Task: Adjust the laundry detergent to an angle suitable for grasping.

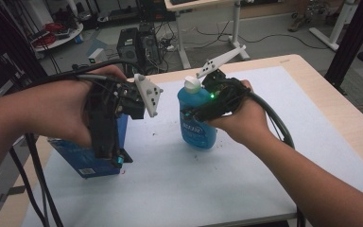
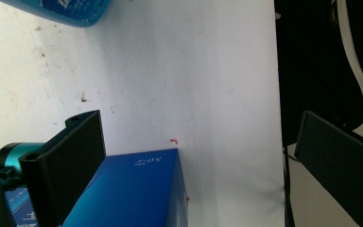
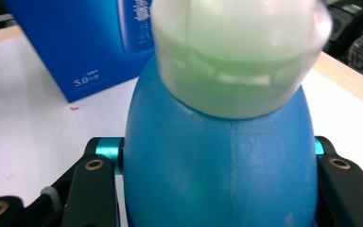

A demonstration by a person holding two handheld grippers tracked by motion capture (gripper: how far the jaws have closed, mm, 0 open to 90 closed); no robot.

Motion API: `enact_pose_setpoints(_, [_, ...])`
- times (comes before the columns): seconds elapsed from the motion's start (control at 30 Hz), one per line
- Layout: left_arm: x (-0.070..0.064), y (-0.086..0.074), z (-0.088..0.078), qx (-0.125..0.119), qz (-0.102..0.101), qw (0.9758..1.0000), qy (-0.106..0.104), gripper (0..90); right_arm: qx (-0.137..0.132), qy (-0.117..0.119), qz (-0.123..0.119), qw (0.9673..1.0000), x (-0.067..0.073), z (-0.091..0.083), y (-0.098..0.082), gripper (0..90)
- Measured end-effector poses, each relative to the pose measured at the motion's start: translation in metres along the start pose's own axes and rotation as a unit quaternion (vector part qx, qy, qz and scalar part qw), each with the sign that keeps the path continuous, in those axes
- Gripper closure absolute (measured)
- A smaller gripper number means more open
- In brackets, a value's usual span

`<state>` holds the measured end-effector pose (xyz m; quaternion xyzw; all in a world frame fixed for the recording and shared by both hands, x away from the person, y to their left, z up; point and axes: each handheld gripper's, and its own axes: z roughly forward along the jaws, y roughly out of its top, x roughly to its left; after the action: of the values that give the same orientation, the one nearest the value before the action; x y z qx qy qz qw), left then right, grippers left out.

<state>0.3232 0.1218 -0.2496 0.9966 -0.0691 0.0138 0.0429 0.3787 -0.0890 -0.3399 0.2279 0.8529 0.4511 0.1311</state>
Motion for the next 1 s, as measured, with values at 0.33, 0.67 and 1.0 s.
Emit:
enact_pose_setpoints(0.33, [0.002,0.001,0.002,0.004,-0.003,1.0000,-0.004,2.5,-0.010,0.114,-0.093,0.9890,-0.002,-0.009,-0.002,42.4])
enact_pose_setpoints(0.67, [0.003,0.001,0.003,0.007,-0.003,1.0000,-0.004,2.5,-0.014,0.187,-0.127,0.9740,0.001,-0.005,-0.005,42.4])
enact_pose_setpoints(1.0, [0.003,-0.001,0.004,0.005,-0.005,1.0000,-0.004,2.5,-0.007,0.241,-0.147,0.9594,0.004,0.006,-0.009,42.3])
